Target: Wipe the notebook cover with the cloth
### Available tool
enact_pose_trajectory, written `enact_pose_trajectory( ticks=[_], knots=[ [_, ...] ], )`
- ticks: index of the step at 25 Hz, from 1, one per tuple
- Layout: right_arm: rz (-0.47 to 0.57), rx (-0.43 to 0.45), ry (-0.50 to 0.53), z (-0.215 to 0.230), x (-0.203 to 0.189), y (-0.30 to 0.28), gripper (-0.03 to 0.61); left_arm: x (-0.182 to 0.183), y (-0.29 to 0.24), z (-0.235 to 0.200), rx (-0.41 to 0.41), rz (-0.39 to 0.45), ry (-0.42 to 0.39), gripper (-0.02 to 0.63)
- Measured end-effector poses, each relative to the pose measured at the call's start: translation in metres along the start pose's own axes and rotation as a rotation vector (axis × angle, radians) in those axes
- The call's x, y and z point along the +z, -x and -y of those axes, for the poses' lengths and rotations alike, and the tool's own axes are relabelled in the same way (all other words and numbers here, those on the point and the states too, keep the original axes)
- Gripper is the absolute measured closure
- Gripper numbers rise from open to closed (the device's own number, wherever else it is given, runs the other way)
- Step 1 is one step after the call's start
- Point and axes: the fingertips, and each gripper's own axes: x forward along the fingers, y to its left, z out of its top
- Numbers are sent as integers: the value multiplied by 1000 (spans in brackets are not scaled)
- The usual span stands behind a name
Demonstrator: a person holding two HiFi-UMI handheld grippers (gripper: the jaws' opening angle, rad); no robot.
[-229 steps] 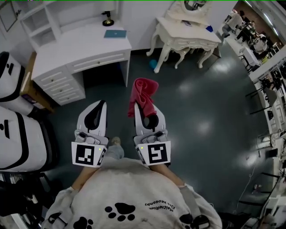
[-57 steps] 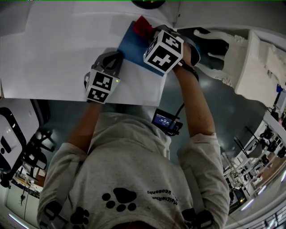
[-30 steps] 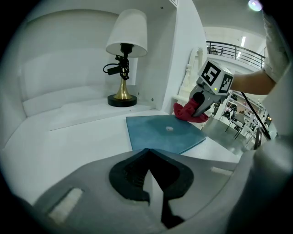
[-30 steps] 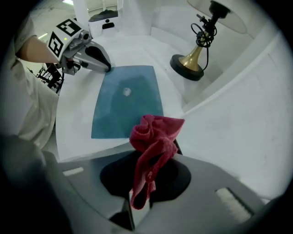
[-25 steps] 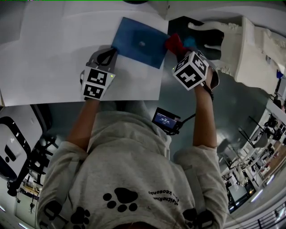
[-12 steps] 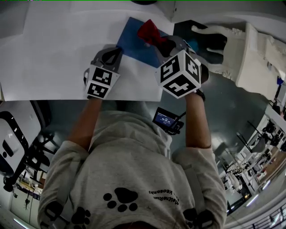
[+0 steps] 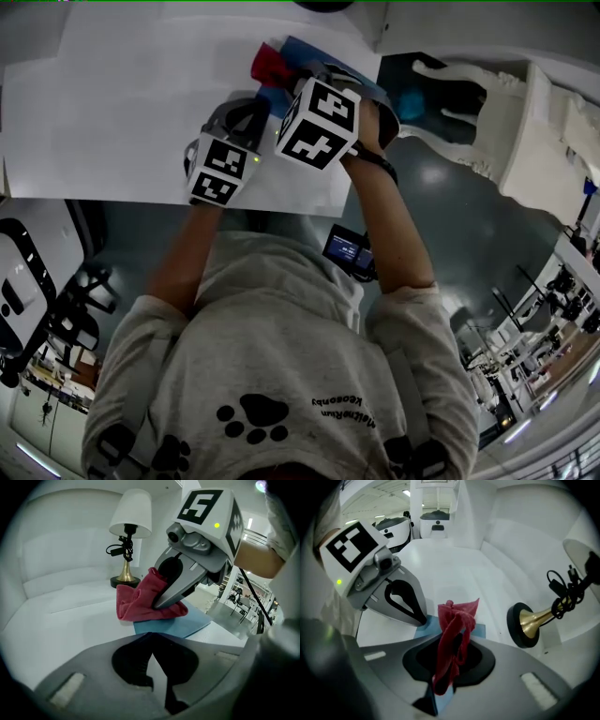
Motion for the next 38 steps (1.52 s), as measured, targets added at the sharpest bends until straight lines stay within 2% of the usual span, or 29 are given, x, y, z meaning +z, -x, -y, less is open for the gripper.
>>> enact_pose_trajectory(
  ticks=[3, 10, 25, 38],
  knots=[
    [-49, 16, 9, 0, -2, -11, 531, 0, 0, 0, -1, -1, 4, 615],
    [-91, 20, -10, 2, -20, -8, 532, 0, -3, -1, 2, -1, 4, 615],
    [-218, -24, -156, -17, -134, 29, 532, -1, -6, -2, 7, 1, 0, 615],
    [-305, -43, -256, -30, -192, 43, 532, 0, -9, 0, 2, 1, -6, 615]
  ],
)
